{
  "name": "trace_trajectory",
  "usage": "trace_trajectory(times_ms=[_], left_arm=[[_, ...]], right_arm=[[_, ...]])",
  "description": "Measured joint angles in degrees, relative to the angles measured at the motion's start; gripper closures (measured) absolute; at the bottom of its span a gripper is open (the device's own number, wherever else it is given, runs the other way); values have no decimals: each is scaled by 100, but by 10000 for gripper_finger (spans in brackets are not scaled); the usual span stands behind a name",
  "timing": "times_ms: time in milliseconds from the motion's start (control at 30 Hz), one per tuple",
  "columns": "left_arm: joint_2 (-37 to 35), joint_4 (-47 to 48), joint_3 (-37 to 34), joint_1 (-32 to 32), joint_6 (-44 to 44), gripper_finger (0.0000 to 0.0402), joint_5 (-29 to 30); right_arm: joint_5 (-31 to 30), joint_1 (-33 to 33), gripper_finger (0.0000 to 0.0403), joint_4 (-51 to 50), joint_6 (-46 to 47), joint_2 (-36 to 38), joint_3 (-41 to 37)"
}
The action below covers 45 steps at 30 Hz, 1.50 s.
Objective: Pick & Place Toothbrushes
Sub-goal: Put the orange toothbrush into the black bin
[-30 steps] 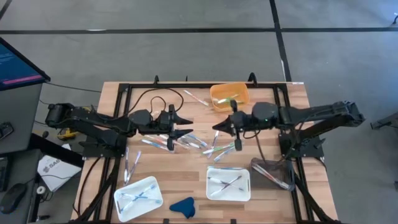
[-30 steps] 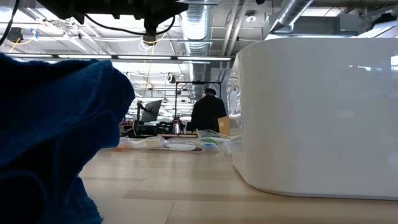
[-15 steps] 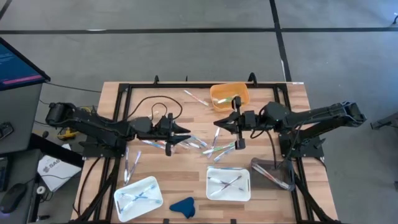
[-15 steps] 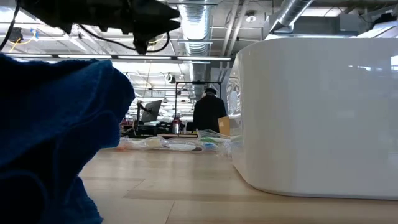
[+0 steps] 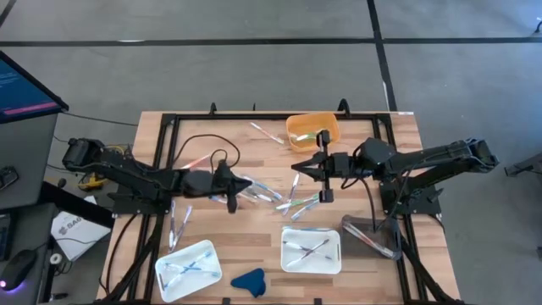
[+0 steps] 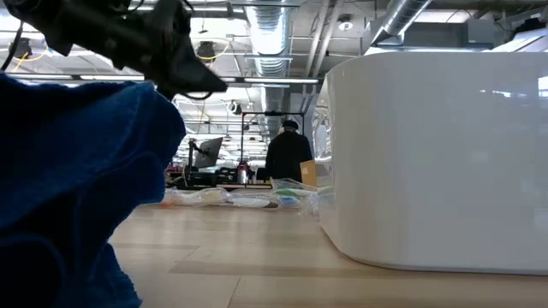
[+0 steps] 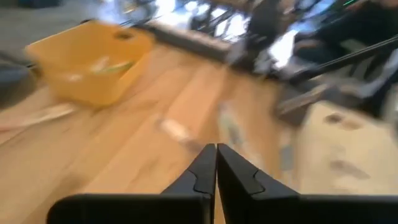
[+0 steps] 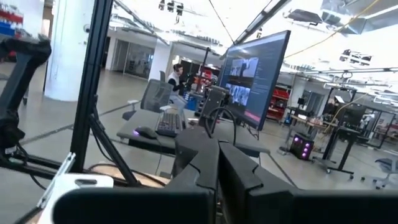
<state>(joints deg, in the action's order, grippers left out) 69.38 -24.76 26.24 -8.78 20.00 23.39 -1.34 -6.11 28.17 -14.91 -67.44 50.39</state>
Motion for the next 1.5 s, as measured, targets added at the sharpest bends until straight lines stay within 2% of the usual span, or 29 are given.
trace_trajectory(times_ms=[267, 500, 633, 867, 1033, 1133, 1233, 1367, 1500], left_arm=[[0, 1049, 0, 230, 452, 400, 724], [0, 1528, 0, 753, 641, 400, 788], [0, 1749, 0, 1112, 641, 401, 842], [-2, 2155, 0, 1862, 1192, 401, 1544], [-2, 3182, 2, 2537, 1809, 401, 1774], [-2, 3830, 2, 2890, 2124, 400, 1722], [-2, 4076, 2, 3165, 2071, 395, 1417], [-2, 4088, 2, 3442, 1632, 376, 859], [-2, 4118, 2, 3581, 1029, 335, 535]], right_arm=[[-4, 226, 399, -96, -152, 0, 0], [-4, 642, 399, -119, -311, -3, 0], [-9, 961, 399, -99, -281, -36, 0], [-2, 1440, 399, -138, -217, -248, -2], [0, 1694, 399, -120, -130, -423, 0], [4, 1806, 399, -233, 10, -421, 0], [120, 1869, 399, -454, 123, -413, 0], [466, 1922, 399, -524, 284, -367, 0], [666, 1923, 399, -571, 379, -372, 0]])
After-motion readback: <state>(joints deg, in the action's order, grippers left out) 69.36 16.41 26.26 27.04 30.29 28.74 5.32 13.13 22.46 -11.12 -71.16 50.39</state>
